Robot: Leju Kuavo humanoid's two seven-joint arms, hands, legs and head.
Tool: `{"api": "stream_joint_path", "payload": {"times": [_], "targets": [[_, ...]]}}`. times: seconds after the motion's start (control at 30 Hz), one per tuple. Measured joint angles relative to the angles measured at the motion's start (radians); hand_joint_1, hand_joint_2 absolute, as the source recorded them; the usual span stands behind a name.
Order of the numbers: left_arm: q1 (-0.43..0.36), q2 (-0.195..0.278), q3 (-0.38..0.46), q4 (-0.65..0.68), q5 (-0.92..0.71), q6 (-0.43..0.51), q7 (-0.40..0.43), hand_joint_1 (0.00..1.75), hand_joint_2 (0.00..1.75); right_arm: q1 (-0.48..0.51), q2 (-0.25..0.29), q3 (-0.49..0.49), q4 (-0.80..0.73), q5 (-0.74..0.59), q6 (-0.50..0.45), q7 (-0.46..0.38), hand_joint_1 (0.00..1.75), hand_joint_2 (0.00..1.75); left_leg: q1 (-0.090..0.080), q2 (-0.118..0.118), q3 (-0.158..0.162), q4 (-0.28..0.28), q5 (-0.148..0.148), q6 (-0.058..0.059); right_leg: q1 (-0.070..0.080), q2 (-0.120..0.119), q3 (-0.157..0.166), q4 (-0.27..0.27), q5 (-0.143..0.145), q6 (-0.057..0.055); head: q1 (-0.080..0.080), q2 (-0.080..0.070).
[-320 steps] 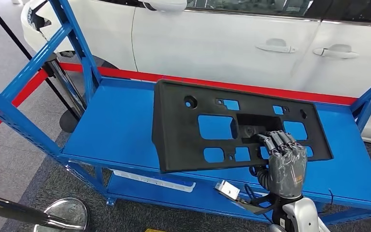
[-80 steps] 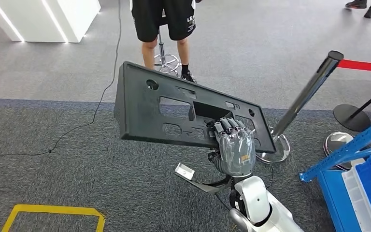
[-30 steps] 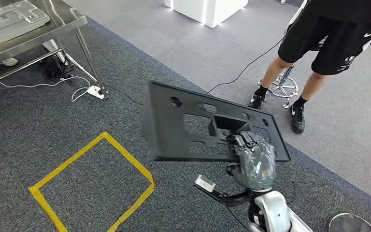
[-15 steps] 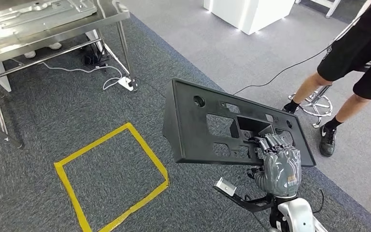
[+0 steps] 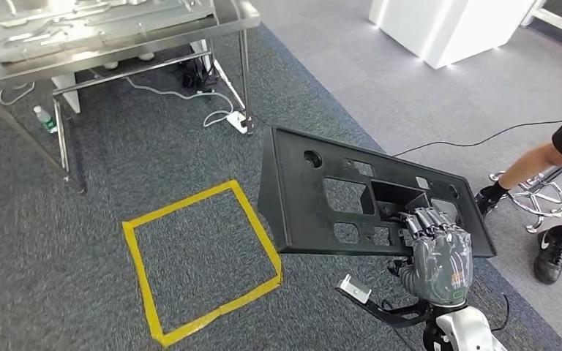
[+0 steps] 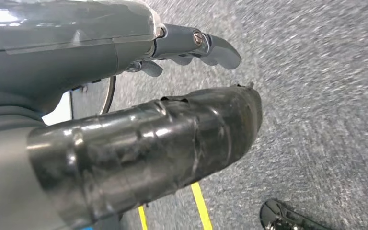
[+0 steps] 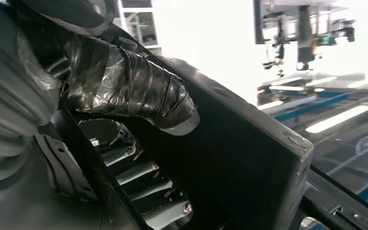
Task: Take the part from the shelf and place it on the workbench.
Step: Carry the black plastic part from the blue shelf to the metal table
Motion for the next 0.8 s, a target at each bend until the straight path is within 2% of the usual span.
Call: {"api": "stream_joint_path", "payload": {"times": [0.07, 0.1, 0.13, 0.2, 0.23, 0.27, 0.3, 0.33, 0.37, 0.4, 0.47, 0.5, 0.57, 0.6, 0.63, 0.7, 0.73, 0.77, 0.8], "targets": [[0.004, 0.000, 0.002, 0.000, 0.000, 0.000, 0.000, 0.00, 0.00, 0.001, -0.002, -0.002, -0.006, 0.000, 0.000, 0.000, 1.75, 1.75, 0.004, -0.018, -0.006, -0.001, 0.003, -0.013, 0.001, -0.026, 0.005, -0.009, 0.005, -0.008, 0.000, 0.000], [0.006, 0.000, 0.003, 0.000, 0.000, 0.000, 0.000, 0.00, 0.00, 0.001, -0.003, -0.002, -0.009, 0.000, 0.000, 0.001, 1.75, 1.75, 0.003, -0.005, -0.010, 0.005, -0.003, -0.018, -0.001, -0.039, 0.010, -0.016, 0.009, -0.014, 0.000, 0.000], [0.006, 0.000, 0.003, 0.000, 0.000, 0.001, 0.000, 0.00, 0.00, 0.001, -0.003, -0.003, -0.013, 0.001, 0.000, 0.002, 1.75, 1.75, 0.001, 0.022, -0.021, 0.028, -0.019, -0.021, -0.002, -0.053, 0.015, -0.023, 0.012, -0.021, -0.001, 0.000], [0.003, -0.001, 0.004, 0.000, -0.001, 0.001, 0.001, 0.00, 0.00, 0.007, -0.003, -0.006, -0.018, 0.002, 0.000, 0.003, 1.75, 1.75, 0.000, 0.090, -0.069, 0.133, -0.081, -0.028, 0.000, -0.084, 0.021, -0.031, 0.015, -0.030, -0.002, 0.000], [0.000, -0.002, 0.004, 0.000, -0.002, 0.001, 0.001, 0.00, 0.00, 0.012, -0.003, -0.007, -0.020, 0.002, 0.000, 0.004, 1.75, 1.75, 0.002, 0.107, -0.101, 0.200, -0.113, -0.032, 0.001, -0.100, 0.021, -0.031, 0.014, -0.032, -0.002, 0.000], [-0.001, -0.002, 0.004, 0.000, -0.004, 0.001, 0.002, 0.00, 0.00, 0.021, -0.004, -0.010, -0.022, 0.002, 0.000, 0.006, 1.75, 1.75, 0.005, 0.116, -0.124, 0.252, -0.132, -0.037, 0.002, -0.115, 0.021, -0.030, 0.013, -0.032, -0.002, 0.000], [-0.001, -0.002, 0.004, 0.000, -0.010, 0.000, 0.004, 0.00, 0.00, 0.034, -0.007, -0.015, -0.027, 0.001, -0.001, 0.011, 1.75, 1.75, 0.008, 0.120, -0.132, 0.274, -0.133, -0.040, 0.002, -0.130, 0.022, -0.030, 0.011, -0.030, -0.003, 0.000], [-0.001, -0.002, 0.003, 0.000, -0.019, -0.002, 0.008, 0.00, 0.00, 0.055, -0.015, -0.024, -0.035, -0.003, -0.004, 0.019, 1.75, 1.75, 0.010, 0.125, -0.119, 0.254, -0.116, -0.043, 0.001, -0.144, 0.024, -0.029, 0.008, -0.027, -0.003, 0.000], [-0.001, -0.002, 0.003, 0.000, -0.031, -0.006, 0.013, 0.00, 0.00, 0.084, -0.028, -0.040, -0.045, -0.012, -0.009, 0.028, 1.75, 1.75, 0.012, 0.135, -0.087, 0.199, -0.087, -0.045, 0.000, -0.160, 0.027, -0.028, 0.004, -0.023, -0.003, 0.000], [-0.002, -0.002, 0.002, 0.000, -0.044, -0.011, 0.019, 0.00, 0.00, 0.119, -0.046, -0.063, -0.058, -0.027, -0.017, 0.036, 1.75, 1.75, 0.012, 0.157, -0.047, 0.126, -0.061, -0.044, 0.000, -0.175, 0.031, -0.025, -0.001, -0.017, -0.003, 0.000], [-0.005, -0.001, -0.003, 0.000, -0.066, -0.021, 0.027, 0.00, 0.00, 0.194, -0.083, -0.127, -0.082, -0.067, -0.035, 0.036, 1.75, 1.75, 0.009, 0.190, 0.010, 0.023, -0.034, -0.033, 0.005, -0.203, 0.037, -0.019, -0.013, -0.003, -0.001, 0.000], [-0.005, -0.001, -0.006, 0.000, -0.073, -0.025, 0.030, 0.00, 0.00, 0.223, -0.098, -0.160, -0.092, -0.084, -0.043, 0.028, 1.75, 1.75, 0.006, 0.197, 0.018, 0.006, -0.035, -0.025, 0.007, -0.214, 0.040, -0.017, -0.016, 0.002, 0.001, 0.000], [-0.005, 0.001, -0.013, 0.000, -0.079, -0.030, 0.033, 0.00, 0.00, 0.261, -0.115, -0.211, -0.107, -0.102, -0.051, 0.012, 1.75, 1.75, 0.002, 0.176, 0.018, 0.005, -0.035, -0.010, 0.007, -0.227, 0.045, -0.018, -0.020, 0.012, 0.003, 0.000], [-0.005, 0.002, -0.016, 0.000, -0.081, -0.032, 0.034, 0.00, 0.00, 0.272, -0.120, -0.230, -0.113, -0.105, -0.052, 0.007, 1.75, 1.75, 0.003, 0.167, 0.019, 0.001, -0.034, -0.004, 0.003, -0.214, 0.047, -0.014, -0.026, 0.018, 0.003, 0.000], [-0.007, 0.002, -0.020, 0.000, -0.082, -0.033, 0.035, 0.00, 0.00, 0.282, -0.123, -0.246, -0.118, -0.106, -0.055, 0.003, 1.75, 1.75, 0.003, 0.157, 0.021, -0.002, -0.031, 0.003, -0.001, -0.187, 0.042, 0.003, -0.041, 0.023, 0.004, 0.000], [-0.015, 0.003, -0.023, 0.000, -0.083, -0.035, 0.035, 0.00, 0.00, 0.300, -0.127, -0.270, -0.123, -0.105, -0.057, -0.003, 1.75, 1.75, 0.004, 0.137, 0.025, -0.006, -0.028, 0.012, -0.006, -0.117, 0.000, 0.099, -0.098, 0.027, 0.005, 0.000], [-0.018, 0.004, -0.023, 0.000, -0.083, -0.036, 0.034, 0.00, 0.00, 0.307, -0.128, -0.278, -0.124, -0.103, -0.058, -0.007, 1.75, 1.75, 0.002, 0.126, 0.025, -0.006, -0.027, 0.015, -0.007, -0.096, -0.033, 0.165, -0.129, 0.026, 0.005, 0.000], [-0.020, 0.005, -0.023, 0.000, -0.082, -0.037, 0.033, 0.00, 0.00, 0.311, -0.128, -0.282, -0.124, -0.100, -0.056, -0.013, 1.75, 1.75, 0.000, 0.112, 0.025, -0.006, -0.027, 0.016, -0.007, -0.087, -0.065, 0.224, -0.148, 0.026, 0.006, 0.000], [-0.020, 0.006, -0.024, 0.000, -0.080, -0.039, 0.031, 0.00, 0.00, 0.309, -0.128, -0.283, -0.124, -0.096, -0.051, -0.022, 1.75, 1.75, -0.003, 0.098, 0.026, -0.006, -0.027, 0.017, -0.006, -0.083, -0.085, 0.254, -0.148, 0.024, 0.006, 0.000]]}}
